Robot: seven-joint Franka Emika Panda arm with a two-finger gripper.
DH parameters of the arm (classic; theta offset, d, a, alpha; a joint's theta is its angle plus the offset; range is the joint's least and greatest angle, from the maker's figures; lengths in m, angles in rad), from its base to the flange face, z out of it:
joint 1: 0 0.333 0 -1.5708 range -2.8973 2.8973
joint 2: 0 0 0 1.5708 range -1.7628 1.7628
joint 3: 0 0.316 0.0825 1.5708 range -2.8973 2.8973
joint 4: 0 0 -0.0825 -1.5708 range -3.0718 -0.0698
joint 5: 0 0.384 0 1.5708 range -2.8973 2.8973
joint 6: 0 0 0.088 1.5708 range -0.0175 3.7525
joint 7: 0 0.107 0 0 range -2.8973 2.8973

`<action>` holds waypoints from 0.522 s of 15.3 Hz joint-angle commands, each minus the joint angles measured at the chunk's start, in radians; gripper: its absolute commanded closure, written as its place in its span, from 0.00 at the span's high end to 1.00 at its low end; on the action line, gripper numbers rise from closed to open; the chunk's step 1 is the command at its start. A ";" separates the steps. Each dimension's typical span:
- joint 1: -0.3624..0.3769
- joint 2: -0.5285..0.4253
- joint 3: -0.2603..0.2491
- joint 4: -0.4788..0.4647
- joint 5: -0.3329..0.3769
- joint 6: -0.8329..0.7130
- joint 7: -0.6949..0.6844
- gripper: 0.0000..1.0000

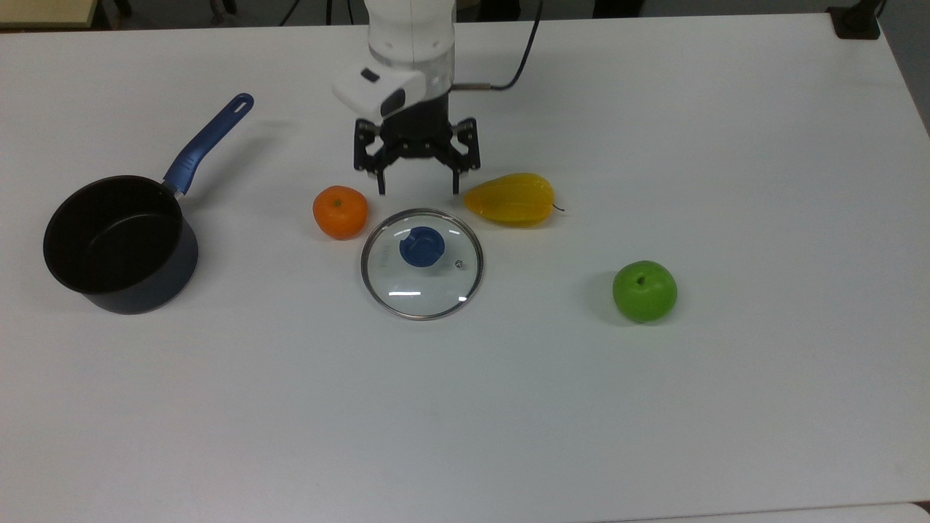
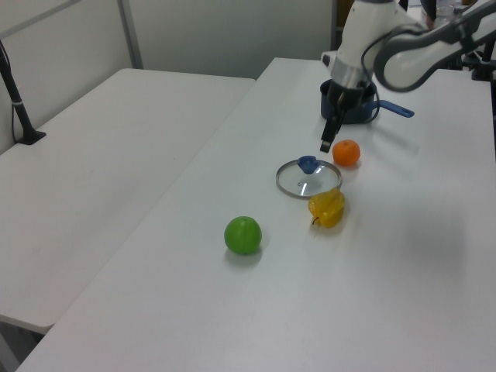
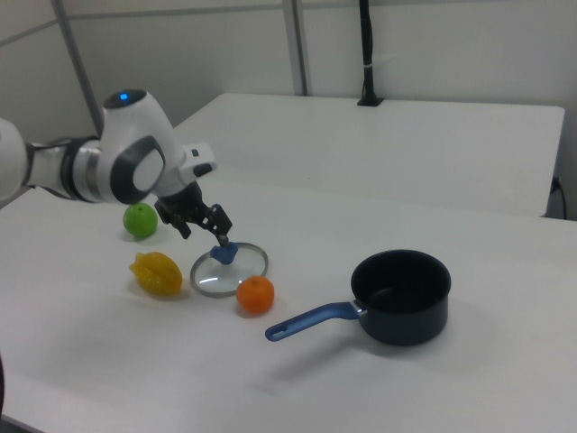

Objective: Close lid
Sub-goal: 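Lower the gripper and grasp the blue knob of the glass lid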

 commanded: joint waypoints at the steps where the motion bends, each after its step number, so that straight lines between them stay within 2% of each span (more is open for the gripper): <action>1: 0.005 0.070 0.000 -0.006 0.016 0.142 -0.019 1.00; 8: 0.005 0.136 0.000 -0.004 0.014 0.242 -0.007 1.00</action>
